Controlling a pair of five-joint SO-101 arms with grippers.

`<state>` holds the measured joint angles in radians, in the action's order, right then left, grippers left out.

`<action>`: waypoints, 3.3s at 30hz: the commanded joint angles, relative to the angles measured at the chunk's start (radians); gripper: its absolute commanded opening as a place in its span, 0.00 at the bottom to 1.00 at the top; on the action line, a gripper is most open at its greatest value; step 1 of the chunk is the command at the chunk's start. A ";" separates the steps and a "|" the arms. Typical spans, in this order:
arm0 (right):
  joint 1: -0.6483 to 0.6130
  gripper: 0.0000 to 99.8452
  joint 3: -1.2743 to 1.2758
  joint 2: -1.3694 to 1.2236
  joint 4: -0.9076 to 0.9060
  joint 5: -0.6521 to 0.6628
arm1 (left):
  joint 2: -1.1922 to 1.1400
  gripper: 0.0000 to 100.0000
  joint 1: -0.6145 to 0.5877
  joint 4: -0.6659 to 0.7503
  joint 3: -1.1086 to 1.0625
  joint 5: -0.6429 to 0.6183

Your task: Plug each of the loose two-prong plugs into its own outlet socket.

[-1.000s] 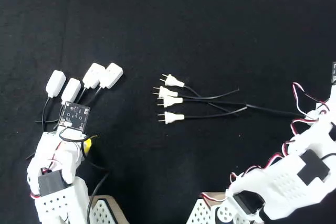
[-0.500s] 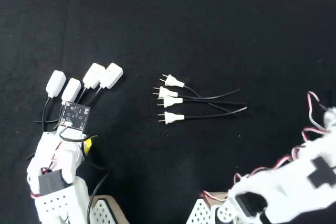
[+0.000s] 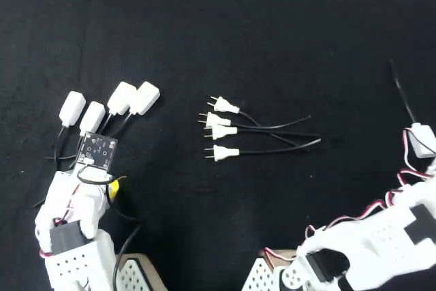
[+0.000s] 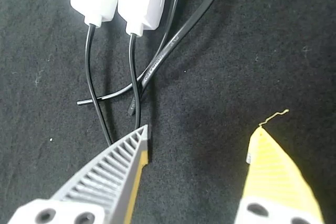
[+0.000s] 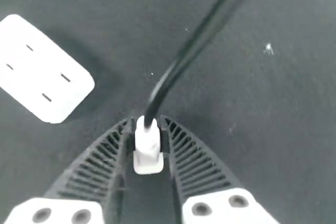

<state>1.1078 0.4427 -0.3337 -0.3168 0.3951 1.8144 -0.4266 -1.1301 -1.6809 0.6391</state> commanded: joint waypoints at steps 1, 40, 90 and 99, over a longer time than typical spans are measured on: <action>0.006 0.01 -0.024 0.064 -0.106 -0.181 | 0.005 0.30 0.012 0.000 -0.018 0.009; -0.189 0.01 -0.634 -0.035 -0.661 -0.712 | 0.005 0.30 0.012 -0.002 -0.018 0.009; -1.458 0.01 0.472 1.395 -0.574 -0.534 | 0.009 0.30 0.278 0.006 0.053 -0.074; -1.597 0.01 0.931 1.747 -0.127 -0.761 | 0.009 0.30 0.556 0.196 0.174 -0.397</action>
<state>-0.4618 1.2344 1.2866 -0.6252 -0.3168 1.8159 -0.0046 -1.0503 -1.5704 0.3399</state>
